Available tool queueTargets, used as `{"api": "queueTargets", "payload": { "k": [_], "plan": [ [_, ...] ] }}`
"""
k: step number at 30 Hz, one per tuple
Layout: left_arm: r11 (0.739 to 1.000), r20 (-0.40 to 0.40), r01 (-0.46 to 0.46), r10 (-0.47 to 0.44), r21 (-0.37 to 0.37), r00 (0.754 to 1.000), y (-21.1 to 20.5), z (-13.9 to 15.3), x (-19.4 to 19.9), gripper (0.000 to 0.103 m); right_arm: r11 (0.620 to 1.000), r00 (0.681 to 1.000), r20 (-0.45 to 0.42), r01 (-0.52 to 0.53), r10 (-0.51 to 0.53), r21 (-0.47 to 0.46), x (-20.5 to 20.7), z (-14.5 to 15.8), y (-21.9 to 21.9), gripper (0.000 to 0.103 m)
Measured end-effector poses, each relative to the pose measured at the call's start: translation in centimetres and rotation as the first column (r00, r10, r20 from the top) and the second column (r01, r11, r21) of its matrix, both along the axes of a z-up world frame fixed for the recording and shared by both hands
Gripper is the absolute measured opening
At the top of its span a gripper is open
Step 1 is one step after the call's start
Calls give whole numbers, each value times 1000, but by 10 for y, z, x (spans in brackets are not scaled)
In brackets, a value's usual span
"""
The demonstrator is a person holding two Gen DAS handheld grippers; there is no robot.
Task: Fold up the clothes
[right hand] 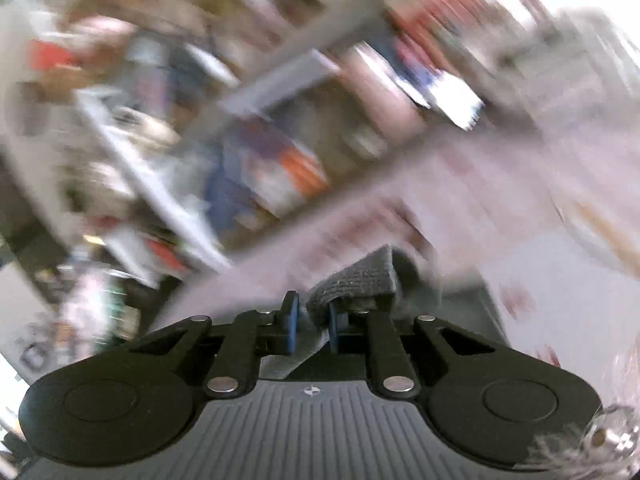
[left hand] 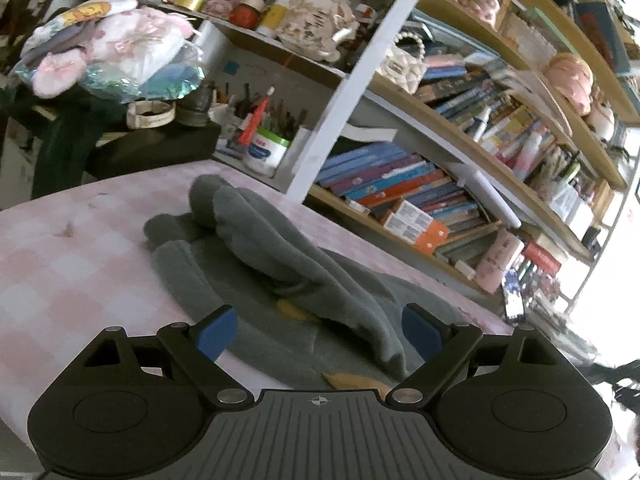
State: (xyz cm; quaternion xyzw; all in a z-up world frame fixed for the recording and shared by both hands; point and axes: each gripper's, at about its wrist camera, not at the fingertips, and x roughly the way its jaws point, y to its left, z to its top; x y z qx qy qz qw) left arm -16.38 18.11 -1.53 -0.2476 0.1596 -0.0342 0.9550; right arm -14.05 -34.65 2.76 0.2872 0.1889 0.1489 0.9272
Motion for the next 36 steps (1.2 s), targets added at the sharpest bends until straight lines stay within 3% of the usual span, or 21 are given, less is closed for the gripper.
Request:
{"api": "queueTargets", "payload": {
  "k": [1,3,5,8,10,14,16,17,18,21,22,25,28,30,33,36],
  "plan": [
    [1000,6,-1,1,-7,1000,2,1,-1,91,1000,1000,29,-5,6,-8,-6,7,0,14],
    [1000,16,3,-3,-15,1000,2,2,-2,91,999,1000,-15,15,-15,-31,-11,4,-3,14],
    [1000,10,8,-8,-15,1000,2,0,-1,91,998,990,-129,49,-54,-39,-3,-23,-12,14],
    [1000,-11,8,-8,-16,1000,0,-1,2,91,993,950,-293,99,-112,-58,10,-64,-25,14],
    [1000,-13,8,-8,-15,1000,0,0,3,91,994,954,-280,101,-109,-42,8,-66,-27,15],
    [1000,-36,16,-17,-23,999,-1,1,8,91,993,965,-236,105,-115,-55,3,-56,-26,32],
    [1000,-62,18,-19,-19,998,-1,2,12,91,993,972,-207,109,-114,-36,2,-54,-28,32],
    [1000,-72,16,-17,-17,997,-1,2,13,90,993,970,-211,112,-118,-41,4,-54,-29,31],
    [1000,-82,14,-15,-15,997,-1,2,15,90,992,969,-215,115,-123,-48,7,-54,-30,20],
    [1000,-87,1,-3,-25,996,2,2,17,90,991,981,-163,89,-104,-102,8,-43,-23,8],
    [999,-90,-13,10,-32,996,4,2,18,89,994,990,-116,67,-77,-92,6,-36,-20,7],
    [997,-98,-52,47,-57,994,10,3,20,72,998,999,-31,35,-37,-59,1,-20,-21,7],
    [992,-104,-66,55,-110,993,17,1,24,68,984,992,-87,77,-92,-162,5,-22,-20,7],
    [990,-114,-70,56,-124,992,19,0,28,68,970,973,-192,81,-126,-227,14,-43,-21,8],
    [989,-123,-77,61,-126,991,22,3,41,69,985,970,-213,90,-120,-146,12,-62,-31,9],
    [984,-156,-139,120,-114,980,29,7,60,71,986,970,-216,81,-111,-145,12,-63,-33,9]
  ]
}}
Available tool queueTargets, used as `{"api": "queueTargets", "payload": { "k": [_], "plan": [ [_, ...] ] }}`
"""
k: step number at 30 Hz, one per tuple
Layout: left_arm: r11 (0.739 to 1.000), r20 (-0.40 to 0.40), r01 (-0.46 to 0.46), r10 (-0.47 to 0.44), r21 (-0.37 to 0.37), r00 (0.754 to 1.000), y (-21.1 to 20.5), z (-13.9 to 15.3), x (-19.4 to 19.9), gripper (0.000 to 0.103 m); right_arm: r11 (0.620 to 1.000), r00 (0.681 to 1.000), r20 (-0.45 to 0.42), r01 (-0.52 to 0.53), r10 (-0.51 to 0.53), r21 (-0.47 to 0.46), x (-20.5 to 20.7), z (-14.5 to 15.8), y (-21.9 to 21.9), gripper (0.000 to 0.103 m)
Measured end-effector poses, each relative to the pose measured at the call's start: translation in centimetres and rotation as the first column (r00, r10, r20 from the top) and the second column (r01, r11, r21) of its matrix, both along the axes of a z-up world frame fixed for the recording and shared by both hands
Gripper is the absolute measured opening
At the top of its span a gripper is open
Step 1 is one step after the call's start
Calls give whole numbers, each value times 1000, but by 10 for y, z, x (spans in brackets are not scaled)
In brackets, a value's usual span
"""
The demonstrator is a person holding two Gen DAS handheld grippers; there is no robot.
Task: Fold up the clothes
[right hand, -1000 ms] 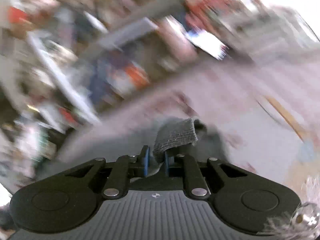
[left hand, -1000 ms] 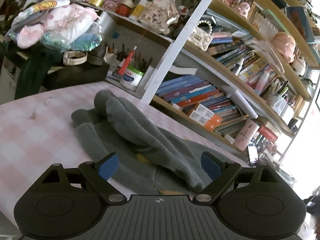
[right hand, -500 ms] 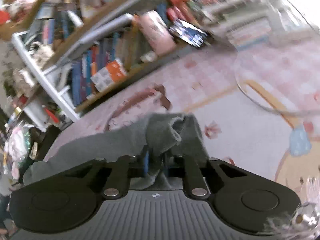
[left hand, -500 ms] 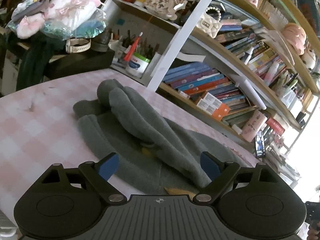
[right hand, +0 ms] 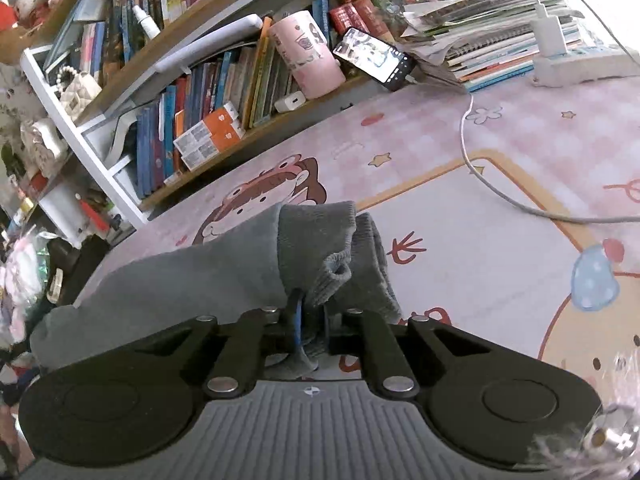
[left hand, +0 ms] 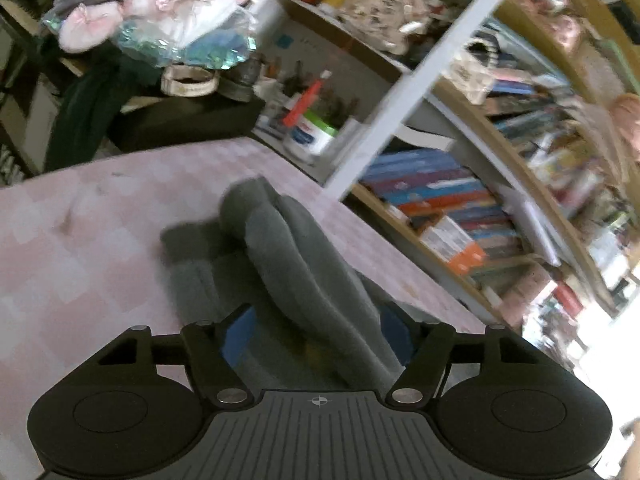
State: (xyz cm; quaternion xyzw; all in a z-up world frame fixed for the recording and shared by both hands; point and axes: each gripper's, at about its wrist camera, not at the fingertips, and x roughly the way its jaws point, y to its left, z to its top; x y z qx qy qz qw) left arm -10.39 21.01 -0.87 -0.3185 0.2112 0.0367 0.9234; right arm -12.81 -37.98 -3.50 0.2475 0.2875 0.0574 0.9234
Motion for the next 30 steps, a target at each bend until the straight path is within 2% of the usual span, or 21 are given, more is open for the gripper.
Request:
{"api": "queueTargets", "payload": {
  "k": [2,5,6,7,8,10,12,14,16,19,21,23,25,30],
  "plan": [
    [998,-42,-67,67,-2,997,6,-1,13,71,1000,1000,8,-5,5,-17,-1,0,2,9],
    [995,-69,-73,68,-68,995,12,-8,31,66,1000,1000,23,-7,8,-26,-1,-2,4,9],
    [995,-74,-60,54,-80,996,12,-9,37,54,999,1000,24,-9,10,-32,-1,-1,5,9],
    [995,-77,-48,41,-89,996,12,-10,41,16,999,1000,25,-11,12,-39,-2,0,6,9],
    [995,-66,-40,34,-90,997,11,-7,42,7,998,1000,26,-13,14,-54,-1,1,7,9],
    [997,31,-30,33,-67,999,4,7,28,7,996,999,29,-18,20,-85,-2,2,11,9],
    [999,135,-21,27,-46,990,-2,23,10,6,995,999,30,-18,21,-95,-2,2,12,9],
    [996,186,-27,43,-88,982,4,28,-10,7,996,999,29,-17,20,-93,-2,2,11,9],
    [990,153,-82,99,-112,983,17,17,-21,7,996,999,29,-18,21,-92,-2,2,11,9],
    [984,-28,-137,135,-112,990,30,-19,-15,7,995,999,25,-25,28,-93,-2,2,12,10],
    [988,-67,-127,122,-83,990,26,-30,-13,8,995,999,21,-25,27,-101,-1,4,13,10],
    [991,-60,-129,126,-48,990,21,-26,-11,8,994,999,18,-25,27,-108,1,5,14,9],
    [991,-52,-124,122,-43,991,21,-22,-8,8,993,999,29,-27,31,-117,2,11,16,6],
    [991,-39,-117,115,-59,993,20,-25,-11,8,982,974,211,-39,79,-187,-17,55,27,6]
  ]
}}
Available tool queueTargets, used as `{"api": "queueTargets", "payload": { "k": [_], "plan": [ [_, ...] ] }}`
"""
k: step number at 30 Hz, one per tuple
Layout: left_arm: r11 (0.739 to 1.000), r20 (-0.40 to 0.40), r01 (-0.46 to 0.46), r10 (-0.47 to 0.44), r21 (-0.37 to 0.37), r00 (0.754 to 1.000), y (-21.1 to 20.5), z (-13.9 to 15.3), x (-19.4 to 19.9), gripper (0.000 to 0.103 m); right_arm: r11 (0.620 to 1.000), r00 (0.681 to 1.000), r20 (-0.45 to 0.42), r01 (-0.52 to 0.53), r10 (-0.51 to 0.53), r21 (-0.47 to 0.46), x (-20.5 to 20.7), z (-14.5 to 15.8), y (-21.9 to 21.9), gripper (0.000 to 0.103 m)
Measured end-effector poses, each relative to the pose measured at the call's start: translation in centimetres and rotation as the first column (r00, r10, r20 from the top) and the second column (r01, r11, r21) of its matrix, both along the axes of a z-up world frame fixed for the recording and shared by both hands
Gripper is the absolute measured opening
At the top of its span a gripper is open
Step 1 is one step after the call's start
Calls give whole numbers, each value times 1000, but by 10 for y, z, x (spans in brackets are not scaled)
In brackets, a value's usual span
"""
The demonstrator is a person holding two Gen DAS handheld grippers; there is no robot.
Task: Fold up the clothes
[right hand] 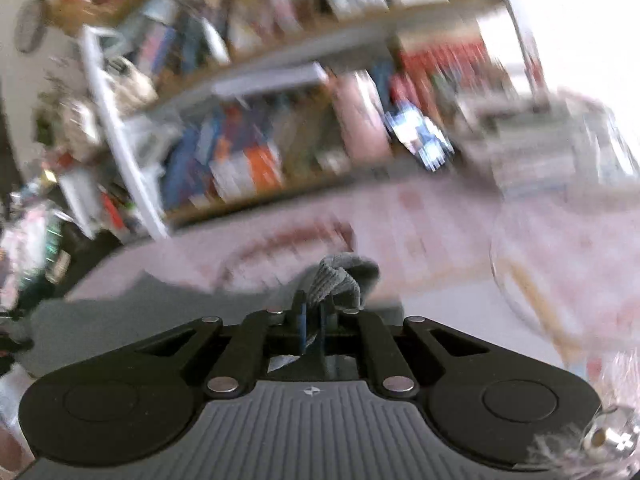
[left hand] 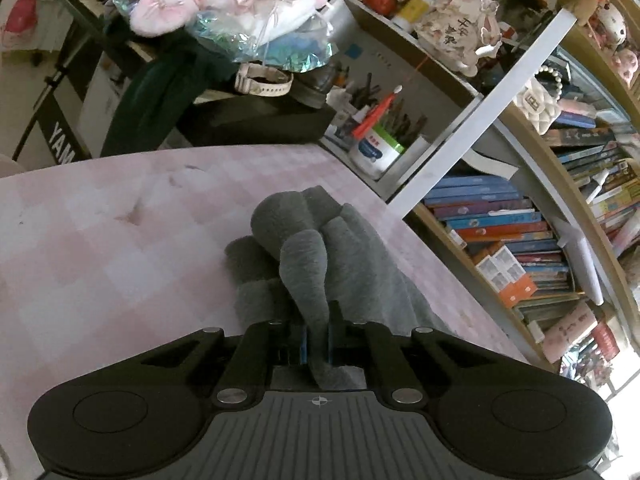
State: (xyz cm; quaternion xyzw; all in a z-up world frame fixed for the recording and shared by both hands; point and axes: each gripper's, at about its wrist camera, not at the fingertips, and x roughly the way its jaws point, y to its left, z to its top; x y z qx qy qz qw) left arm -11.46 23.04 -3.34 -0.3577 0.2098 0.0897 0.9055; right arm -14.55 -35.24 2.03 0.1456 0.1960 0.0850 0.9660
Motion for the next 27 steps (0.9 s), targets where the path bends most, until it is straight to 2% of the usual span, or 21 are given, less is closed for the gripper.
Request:
{"api": "queueTargets", "payload": {
  "k": [1,3,7,10,11,12,14,16,17,19,20,21,25,26,27],
  "plan": [
    [1000,0,1,-1,-7,1000,1,-1,-1,8,1000,1000,10,-8,8,12,-4,5,-1,6],
    [1000,0,3,-3,-16,1000,4,-3,-2,8,1000,1000,-30,-3,3,28,-7,0,-4,6],
    [999,-1,4,-4,-35,1000,6,-4,-3,11,998,968,-249,36,-24,44,15,-43,-15,10],
    [998,-7,11,-11,-56,1000,7,-4,-5,20,991,972,-228,83,-57,106,13,-48,-24,26],
    [997,-4,15,-15,-71,1000,8,-5,-6,23,990,974,-209,108,-87,93,10,-43,-24,43],
    [996,2,18,-18,-83,1000,8,-5,-6,25,988,975,-188,134,-117,81,7,-38,-24,52],
    [996,7,22,-22,-84,1000,6,-6,-7,26,982,980,-80,187,-184,40,-6,-25,-21,59],
    [997,14,40,-39,-71,999,3,-6,-6,25,979,979,8,205,-205,-15,-14,-15,-13,62],
    [996,24,55,-54,-67,998,2,-7,-5,21,977,977,48,208,-206,-47,-18,-11,-9,63],
    [993,59,86,-81,-84,995,1,-10,-3,21,980,982,90,172,-164,-96,-21,-7,1,64],
    [993,69,84,-78,-84,995,-1,-11,-4,12,983,988,93,137,-126,-119,-20,-7,8,65],
    [994,80,81,-75,-77,994,-3,-10,-6,8,986,991,84,113,-103,-126,-18,-10,15,65],
    [998,182,61,-66,32,981,-16,10,-24,7,989,999,44,27,-21,-146,-9,-21,39,65],
    [997,206,56,-64,44,976,-17,14,-28,8,989,999,32,11,-7,-146,-6,-23,44,65],
    [998,210,54,-56,16,976,-13,13,-29,8,988,1000,22,-3,6,-152,-5,-25,49,65]
  ]
}}
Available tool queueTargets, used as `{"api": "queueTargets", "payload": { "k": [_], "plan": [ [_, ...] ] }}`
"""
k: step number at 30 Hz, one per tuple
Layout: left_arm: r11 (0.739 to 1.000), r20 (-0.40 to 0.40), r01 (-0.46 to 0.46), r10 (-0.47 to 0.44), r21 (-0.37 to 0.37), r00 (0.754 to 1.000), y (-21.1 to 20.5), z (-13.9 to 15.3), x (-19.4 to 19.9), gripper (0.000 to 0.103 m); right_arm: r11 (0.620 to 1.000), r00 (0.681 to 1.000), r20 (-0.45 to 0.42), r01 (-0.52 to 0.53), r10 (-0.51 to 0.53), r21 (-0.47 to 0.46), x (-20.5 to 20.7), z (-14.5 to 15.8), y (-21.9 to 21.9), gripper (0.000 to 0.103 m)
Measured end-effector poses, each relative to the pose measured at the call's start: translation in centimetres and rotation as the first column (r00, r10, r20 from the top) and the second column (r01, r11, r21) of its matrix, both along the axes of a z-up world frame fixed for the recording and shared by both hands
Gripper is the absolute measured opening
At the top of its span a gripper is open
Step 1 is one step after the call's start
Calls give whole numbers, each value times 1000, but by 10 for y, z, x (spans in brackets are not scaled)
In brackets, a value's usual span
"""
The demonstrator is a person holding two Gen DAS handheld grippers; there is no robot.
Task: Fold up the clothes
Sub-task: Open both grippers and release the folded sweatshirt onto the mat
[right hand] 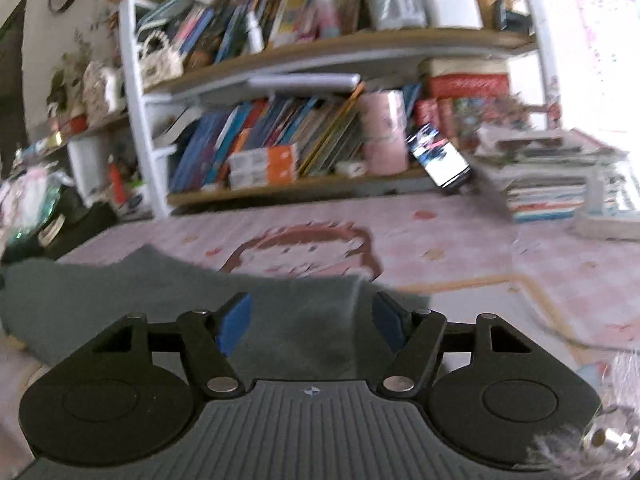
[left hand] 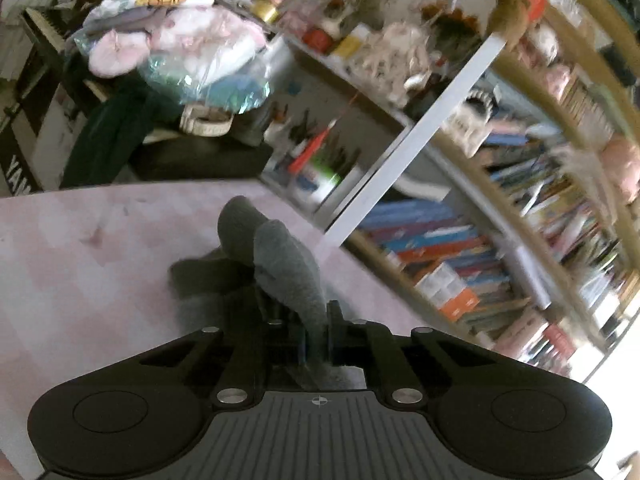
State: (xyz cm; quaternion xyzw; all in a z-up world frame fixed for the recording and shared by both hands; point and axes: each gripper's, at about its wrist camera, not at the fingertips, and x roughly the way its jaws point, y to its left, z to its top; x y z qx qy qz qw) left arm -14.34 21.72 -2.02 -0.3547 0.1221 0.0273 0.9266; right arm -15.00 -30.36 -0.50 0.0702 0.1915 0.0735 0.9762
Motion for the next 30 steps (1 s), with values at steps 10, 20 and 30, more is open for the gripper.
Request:
{"api": "queueTargets", "payload": {
  "k": [10,20,30],
  "plan": [
    [998,-160,-29,36,46,986,13,-12,4,28,997,997,-80,-11,6,-72,5,-15,14,65],
    [956,-65,-179,199,231,978,6,16,-22,69,994,997,-82,-4,-6,-110,3,-16,21,75],
    [918,-42,87,-77,386,996,-68,26,-6,89,985,999,9,-45,47,-167,0,2,38,84]
  ]
}}
